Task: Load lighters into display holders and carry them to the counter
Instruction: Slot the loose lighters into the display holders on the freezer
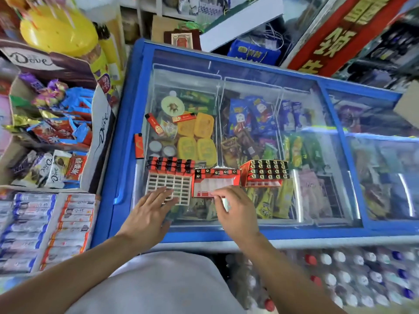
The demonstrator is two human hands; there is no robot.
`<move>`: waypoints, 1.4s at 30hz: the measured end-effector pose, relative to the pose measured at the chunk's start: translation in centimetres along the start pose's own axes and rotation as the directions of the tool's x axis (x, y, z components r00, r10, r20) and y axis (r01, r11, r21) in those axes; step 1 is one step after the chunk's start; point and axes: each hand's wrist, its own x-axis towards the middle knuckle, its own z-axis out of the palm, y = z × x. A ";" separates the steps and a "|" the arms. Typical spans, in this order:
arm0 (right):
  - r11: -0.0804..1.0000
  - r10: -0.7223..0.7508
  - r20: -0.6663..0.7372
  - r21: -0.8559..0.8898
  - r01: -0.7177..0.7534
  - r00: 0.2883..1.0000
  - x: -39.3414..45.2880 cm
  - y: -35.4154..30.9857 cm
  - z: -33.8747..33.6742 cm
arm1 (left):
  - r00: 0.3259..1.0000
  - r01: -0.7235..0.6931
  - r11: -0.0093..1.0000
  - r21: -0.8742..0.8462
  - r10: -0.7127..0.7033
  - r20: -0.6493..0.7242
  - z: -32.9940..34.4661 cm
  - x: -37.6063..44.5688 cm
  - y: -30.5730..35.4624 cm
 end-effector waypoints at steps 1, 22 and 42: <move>0.999 0.034 0.008 -0.008 -0.034 0.999 -0.5 0.4 -0.1 | 1.000 -0.016 1.000 0.019 0.015 0.024 -0.1 0.3 0.3; 0.922 0.182 0.184 -0.373 -0.103 0.966 6.8 3.9 -0.1 | 0.947 -0.194 0.959 0.208 0.128 0.295 -1.7 3.7 4.2; 0.939 0.177 0.251 -0.332 -0.087 0.952 6.5 5.7 -1.9 | 0.977 -0.130 0.916 0.380 0.053 0.207 -5.0 9.2 7.0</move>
